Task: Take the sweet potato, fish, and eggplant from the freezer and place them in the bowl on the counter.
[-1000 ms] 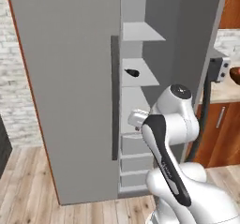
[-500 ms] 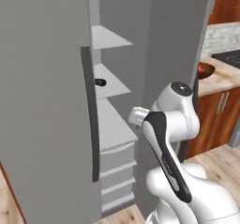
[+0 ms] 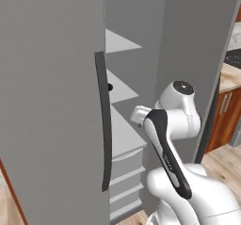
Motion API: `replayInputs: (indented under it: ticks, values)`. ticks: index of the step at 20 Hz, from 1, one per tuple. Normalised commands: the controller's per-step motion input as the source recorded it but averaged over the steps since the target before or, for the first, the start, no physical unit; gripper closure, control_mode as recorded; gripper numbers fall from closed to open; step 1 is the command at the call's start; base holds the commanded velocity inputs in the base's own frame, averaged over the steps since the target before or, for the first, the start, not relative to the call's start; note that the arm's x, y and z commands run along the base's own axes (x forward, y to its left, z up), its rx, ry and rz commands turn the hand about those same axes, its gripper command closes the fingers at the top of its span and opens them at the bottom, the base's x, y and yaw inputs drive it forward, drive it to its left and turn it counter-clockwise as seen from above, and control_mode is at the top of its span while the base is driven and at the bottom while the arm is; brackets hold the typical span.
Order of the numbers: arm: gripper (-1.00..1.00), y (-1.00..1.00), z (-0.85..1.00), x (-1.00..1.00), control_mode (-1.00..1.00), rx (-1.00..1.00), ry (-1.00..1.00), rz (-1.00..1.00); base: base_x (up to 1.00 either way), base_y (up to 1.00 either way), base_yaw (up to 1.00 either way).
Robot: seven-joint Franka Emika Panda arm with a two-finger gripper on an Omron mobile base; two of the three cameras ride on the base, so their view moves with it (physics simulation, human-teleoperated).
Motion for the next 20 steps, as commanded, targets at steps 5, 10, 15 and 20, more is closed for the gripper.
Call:
replayInputs:
  ticks: [5, 10, 15, 20]
  values:
    - [-1.00, -0.10, 0.17, 0.20, -1.00, 0.00, -0.03, 0.00, 0.47, -0.01, -0.02]
    - [-1.00, -0.05, 0.78, 0.70, -1.00, -0.22, -0.27, 0.11, 0.00, 0.00, 0.00]
    - [-1.00, -0.05, 0.44, 0.52, -1.00, -0.22, -0.33, 0.34, 0.00, 0.00, 0.00]
    - [-1.00, -0.10, 0.17, 0.64, -1.00, -0.10, -0.09, 0.50, 0.00, 0.00, 0.00]
